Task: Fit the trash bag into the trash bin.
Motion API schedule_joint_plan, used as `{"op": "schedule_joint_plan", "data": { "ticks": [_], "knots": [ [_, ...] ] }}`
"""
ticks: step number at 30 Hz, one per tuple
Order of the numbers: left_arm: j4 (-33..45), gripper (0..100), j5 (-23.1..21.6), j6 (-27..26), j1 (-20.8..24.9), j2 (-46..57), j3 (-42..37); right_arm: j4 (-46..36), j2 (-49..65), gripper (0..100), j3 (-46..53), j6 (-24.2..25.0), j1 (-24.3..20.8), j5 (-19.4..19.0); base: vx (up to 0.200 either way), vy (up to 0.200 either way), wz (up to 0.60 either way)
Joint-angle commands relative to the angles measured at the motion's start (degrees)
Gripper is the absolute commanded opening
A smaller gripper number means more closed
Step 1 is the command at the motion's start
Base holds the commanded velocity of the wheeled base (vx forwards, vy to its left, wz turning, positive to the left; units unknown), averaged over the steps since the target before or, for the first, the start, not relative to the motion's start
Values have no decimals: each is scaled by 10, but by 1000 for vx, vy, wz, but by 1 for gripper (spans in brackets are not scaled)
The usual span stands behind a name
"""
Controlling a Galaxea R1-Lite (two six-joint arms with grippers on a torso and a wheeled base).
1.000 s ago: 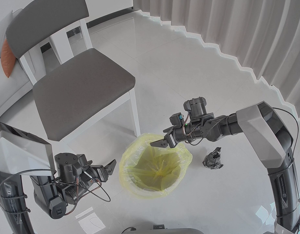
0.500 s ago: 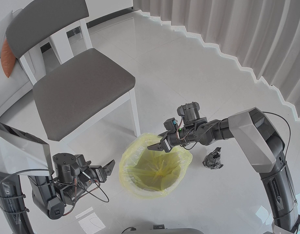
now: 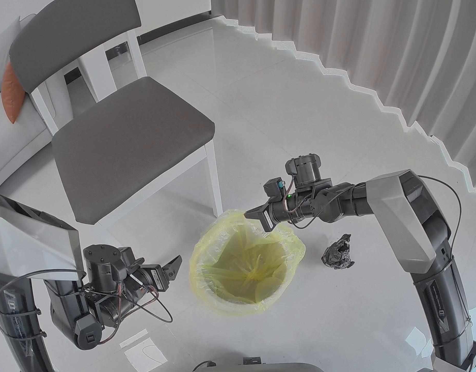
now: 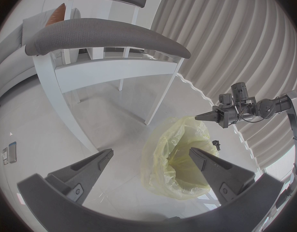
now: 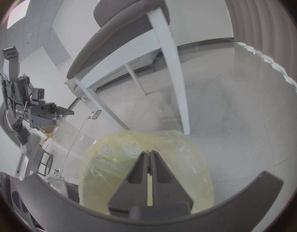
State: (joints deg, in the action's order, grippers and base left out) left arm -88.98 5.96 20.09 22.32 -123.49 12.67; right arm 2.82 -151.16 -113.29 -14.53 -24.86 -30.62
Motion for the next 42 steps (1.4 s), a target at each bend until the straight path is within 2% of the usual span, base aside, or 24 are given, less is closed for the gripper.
{"op": "schedule_joint_plan", "data": {
  "ticks": [1, 14, 25, 32, 42],
  "knots": [
    [-10, 100, 0, 0, 0, -3, -2, -33, -26, 0, -13, -1, 12, 0, 0, 0, 0],
    [-10, 100, 1, 13, 0, 0, -15, -57, -90, 0, -13, -1, 29, -1, 0, 0, 0],
    [-10, 100, -1, 21, 0, 2, -24, -57, 3, 0, -13, 4, -3, -12, 0, 0, 0],
    [-10, 100, -1, 21, 0, 4, -29, -59, 37, 0, -13, -1, -7, -12, 0, 0, 0],
    [-10, 100, 0, 21, 4, 21, -42, -55, 35, 0, -13, -7, 32, -12, 0, 0, 0]
  ]
}}
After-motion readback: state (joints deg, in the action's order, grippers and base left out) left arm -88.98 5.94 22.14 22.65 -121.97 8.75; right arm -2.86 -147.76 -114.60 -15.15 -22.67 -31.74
